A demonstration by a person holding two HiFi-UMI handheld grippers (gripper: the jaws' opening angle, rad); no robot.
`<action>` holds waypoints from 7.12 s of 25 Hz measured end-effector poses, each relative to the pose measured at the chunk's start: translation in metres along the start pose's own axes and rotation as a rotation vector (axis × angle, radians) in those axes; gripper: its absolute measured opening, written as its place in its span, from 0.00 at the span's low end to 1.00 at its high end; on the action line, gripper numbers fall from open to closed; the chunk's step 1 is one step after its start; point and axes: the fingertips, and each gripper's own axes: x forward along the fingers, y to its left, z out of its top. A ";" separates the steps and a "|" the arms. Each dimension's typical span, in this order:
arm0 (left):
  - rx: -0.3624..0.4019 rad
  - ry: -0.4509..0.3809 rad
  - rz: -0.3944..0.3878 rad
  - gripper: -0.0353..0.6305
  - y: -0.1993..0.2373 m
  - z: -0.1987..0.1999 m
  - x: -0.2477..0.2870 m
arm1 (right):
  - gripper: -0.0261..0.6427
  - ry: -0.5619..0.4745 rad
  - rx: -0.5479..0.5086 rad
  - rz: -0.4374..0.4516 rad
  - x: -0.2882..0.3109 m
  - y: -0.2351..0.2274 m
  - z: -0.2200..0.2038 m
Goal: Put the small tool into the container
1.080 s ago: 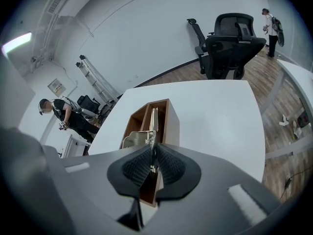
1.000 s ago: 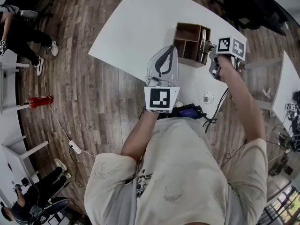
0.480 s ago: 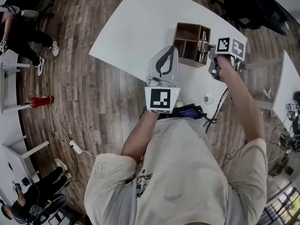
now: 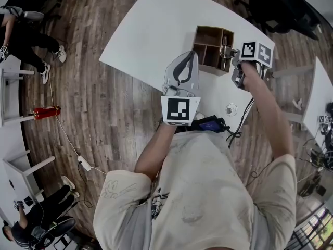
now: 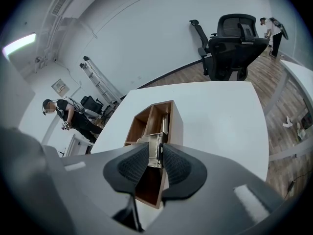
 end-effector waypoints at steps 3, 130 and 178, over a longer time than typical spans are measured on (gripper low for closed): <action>-0.003 0.002 -0.002 0.07 -0.001 0.002 0.000 | 0.19 0.002 -0.004 0.004 0.000 0.001 0.000; -0.002 -0.025 -0.001 0.07 0.046 0.022 -0.007 | 0.05 -0.968 -0.754 -0.175 -0.153 0.155 0.011; 0.011 -0.053 0.025 0.07 0.039 0.004 -0.049 | 0.05 -1.013 -0.664 -0.039 -0.156 0.129 -0.053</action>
